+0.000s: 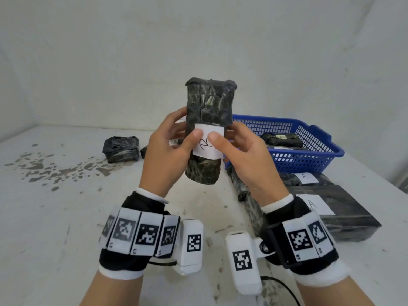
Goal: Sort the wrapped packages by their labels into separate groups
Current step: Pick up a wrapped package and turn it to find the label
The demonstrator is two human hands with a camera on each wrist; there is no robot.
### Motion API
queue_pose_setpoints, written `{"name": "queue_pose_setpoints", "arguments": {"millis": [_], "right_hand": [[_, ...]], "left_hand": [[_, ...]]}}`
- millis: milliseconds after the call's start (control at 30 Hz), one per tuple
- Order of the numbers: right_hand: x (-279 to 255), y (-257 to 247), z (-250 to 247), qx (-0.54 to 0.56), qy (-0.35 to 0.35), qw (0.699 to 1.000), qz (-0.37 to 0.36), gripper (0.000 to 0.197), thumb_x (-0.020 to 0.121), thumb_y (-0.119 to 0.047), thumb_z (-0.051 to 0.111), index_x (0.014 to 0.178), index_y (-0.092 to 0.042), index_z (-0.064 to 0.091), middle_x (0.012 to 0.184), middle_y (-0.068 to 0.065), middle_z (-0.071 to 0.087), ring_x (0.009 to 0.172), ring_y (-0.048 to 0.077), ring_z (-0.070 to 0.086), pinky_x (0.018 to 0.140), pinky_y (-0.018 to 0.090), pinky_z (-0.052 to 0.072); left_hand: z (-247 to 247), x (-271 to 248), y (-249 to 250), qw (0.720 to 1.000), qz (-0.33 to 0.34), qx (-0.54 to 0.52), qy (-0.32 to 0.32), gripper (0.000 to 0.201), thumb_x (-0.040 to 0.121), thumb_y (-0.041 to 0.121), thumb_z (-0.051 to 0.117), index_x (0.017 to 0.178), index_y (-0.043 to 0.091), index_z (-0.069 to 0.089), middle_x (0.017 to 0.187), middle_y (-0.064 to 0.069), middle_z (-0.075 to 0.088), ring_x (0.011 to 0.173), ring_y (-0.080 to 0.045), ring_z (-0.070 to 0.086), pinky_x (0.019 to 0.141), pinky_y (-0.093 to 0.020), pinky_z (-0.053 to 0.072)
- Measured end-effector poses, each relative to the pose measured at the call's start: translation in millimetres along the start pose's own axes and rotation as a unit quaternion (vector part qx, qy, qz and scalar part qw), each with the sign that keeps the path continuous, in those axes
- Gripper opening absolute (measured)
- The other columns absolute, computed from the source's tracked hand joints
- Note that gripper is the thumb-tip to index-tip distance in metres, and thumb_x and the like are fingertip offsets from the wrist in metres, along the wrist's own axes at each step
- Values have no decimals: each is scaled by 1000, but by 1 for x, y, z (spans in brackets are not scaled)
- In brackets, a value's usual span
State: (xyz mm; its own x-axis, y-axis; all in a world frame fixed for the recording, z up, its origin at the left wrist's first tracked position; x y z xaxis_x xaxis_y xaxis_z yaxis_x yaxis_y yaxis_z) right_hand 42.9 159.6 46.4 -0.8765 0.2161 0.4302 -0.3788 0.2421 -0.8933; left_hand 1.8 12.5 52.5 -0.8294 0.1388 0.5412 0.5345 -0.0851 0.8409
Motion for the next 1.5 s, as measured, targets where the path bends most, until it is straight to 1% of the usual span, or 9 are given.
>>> {"name": "queue_pose_setpoints", "arguments": {"millis": [133,300,367,667,767,900,1133,1267,1500], "right_hand": [[0,0,1,-5,-7,1000,-20,44,88,-43,71,128,-27,62,111,-4,75,101,29,70,91,51,56],[0,-3,-4,18,-9,1000,-2,43,92,-34,65,131,-17,60,63,-21,65,54,-1,58,53,12,46],[-1,-3,-5,25,-4,1000,7,39,95,-30,63,130,-14,59,56,-20,60,49,-3,58,48,10,43],[-5,-13,0,13,-14,1000,-6,43,96,-29,63,137,-23,54,78,-6,66,51,-3,60,49,15,46],[-6,-15,2,4,-27,1000,-10,53,86,-44,65,136,-34,52,87,-3,68,54,4,63,51,29,52],[-6,-15,3,19,-36,999,0,63,79,-57,59,137,-36,51,108,4,72,68,20,72,59,31,56],[-5,-14,4,66,-19,998,0,38,92,-39,66,127,-26,58,116,7,70,89,17,72,69,28,58],[-4,-10,3,60,-14,998,-17,27,94,-28,65,120,-25,59,119,6,69,94,18,71,81,41,60],[-5,-10,3,29,-15,999,-32,23,95,-24,66,118,-24,61,120,-4,68,96,41,66,83,49,59]], "left_hand": [[0,0,0,1000,3,8,-3,39,89,20,68,124,30,55,106,10,70,96,-2,65,80,-12,49],[0,-1,2,999,6,22,-24,42,88,12,68,125,25,54,110,14,67,102,2,63,84,-11,48],[1,-2,3,999,-5,17,-41,42,90,14,67,127,26,53,112,10,68,103,-3,64,86,-19,52],[4,-5,8,996,-46,-63,-33,33,91,26,60,124,19,57,98,-3,73,85,-4,70,65,-25,59],[3,-5,9,998,-30,-55,-27,26,92,25,60,117,22,57,100,-2,73,89,-7,71,73,-31,60],[4,-7,12,996,-21,-76,-46,41,86,35,57,122,16,55,105,1,72,97,-8,69,84,-29,56],[4,-6,15,994,-31,-97,-37,25,95,24,54,116,11,59,95,3,71,86,-4,68,73,-16,50],[4,-6,13,995,-52,-77,-42,24,96,23,58,117,14,60,101,-1,72,98,-20,68,82,-38,56],[3,-6,14,992,-67,-100,-28,22,95,14,58,115,6,60,101,-9,71,93,-22,68,82,-41,57]]}}
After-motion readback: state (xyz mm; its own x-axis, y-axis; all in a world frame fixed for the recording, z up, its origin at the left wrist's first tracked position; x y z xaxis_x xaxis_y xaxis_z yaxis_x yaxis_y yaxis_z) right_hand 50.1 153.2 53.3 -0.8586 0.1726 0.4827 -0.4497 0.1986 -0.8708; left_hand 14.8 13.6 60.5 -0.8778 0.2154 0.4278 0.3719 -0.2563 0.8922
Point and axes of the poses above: each hand's wrist, its own x-axis towards the middle knuckle, its own z-axis out of the palm, y = z × x, the point moved 3 cm from there along x, towards the middle knuckle
